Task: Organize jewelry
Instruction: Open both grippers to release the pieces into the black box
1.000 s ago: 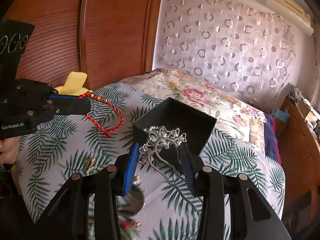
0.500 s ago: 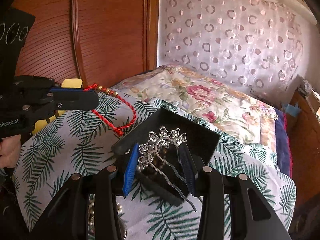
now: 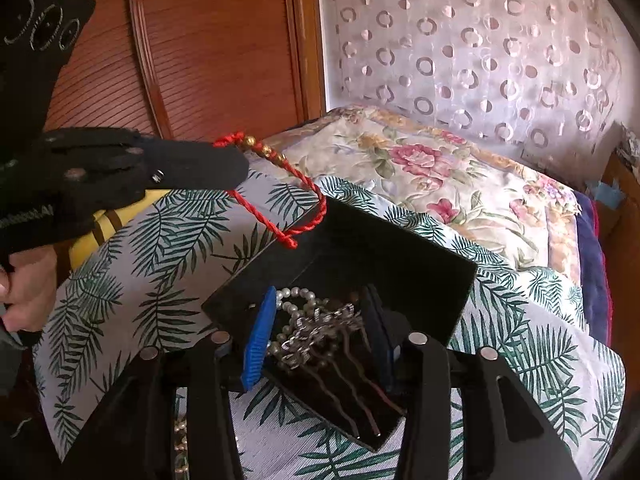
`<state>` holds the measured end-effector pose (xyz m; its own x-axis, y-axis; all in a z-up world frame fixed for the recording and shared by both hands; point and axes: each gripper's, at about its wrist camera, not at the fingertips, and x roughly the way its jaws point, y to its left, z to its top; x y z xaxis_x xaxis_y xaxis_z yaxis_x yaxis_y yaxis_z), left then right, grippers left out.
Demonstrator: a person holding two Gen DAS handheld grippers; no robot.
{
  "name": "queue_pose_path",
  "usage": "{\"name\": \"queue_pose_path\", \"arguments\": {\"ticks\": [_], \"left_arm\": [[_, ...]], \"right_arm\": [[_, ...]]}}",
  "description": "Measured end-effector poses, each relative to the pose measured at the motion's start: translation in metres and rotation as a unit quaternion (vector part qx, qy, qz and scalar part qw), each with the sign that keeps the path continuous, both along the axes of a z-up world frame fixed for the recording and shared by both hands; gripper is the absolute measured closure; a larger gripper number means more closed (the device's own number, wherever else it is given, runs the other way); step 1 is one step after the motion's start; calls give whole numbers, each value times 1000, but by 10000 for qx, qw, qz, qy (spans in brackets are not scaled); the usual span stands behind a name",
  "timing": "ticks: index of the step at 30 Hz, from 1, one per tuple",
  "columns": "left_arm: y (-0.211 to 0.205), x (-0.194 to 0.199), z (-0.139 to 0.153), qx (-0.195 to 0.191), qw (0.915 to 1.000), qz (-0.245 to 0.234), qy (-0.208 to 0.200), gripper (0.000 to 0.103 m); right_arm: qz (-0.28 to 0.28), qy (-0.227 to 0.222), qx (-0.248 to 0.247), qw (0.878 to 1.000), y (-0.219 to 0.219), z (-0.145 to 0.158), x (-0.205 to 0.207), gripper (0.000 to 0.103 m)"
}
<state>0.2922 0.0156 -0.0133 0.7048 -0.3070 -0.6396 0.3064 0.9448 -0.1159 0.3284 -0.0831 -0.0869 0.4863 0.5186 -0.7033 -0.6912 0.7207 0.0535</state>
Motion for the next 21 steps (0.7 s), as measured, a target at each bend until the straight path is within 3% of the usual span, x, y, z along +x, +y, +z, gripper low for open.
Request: {"name": "queue_pose_path", "arguments": {"ticks": [12, 14, 16, 18, 21], "left_arm": [[-21, 16, -20, 83, 9997, -162, 185, 99], [-21, 15, -22, 99, 9996, -122, 223, 90], [-20, 12, -24, 98, 9997, -80, 216, 74], [-17, 6, -25, 86, 9997, -34, 210, 71], [-11, -10, -27, 93, 9998, 62, 188, 56]], "right_arm": [[-577, -131, 114, 9982, -55, 17, -29, 55], [-688, -141, 72, 9975, -63, 15, -35, 55], [-783, -99, 61, 9969, -71, 10, -44, 55], [-849, -79, 34, 9964, -76, 6, -52, 55], [-894, -51, 57, 9960, -80, 1, -68, 55]]}}
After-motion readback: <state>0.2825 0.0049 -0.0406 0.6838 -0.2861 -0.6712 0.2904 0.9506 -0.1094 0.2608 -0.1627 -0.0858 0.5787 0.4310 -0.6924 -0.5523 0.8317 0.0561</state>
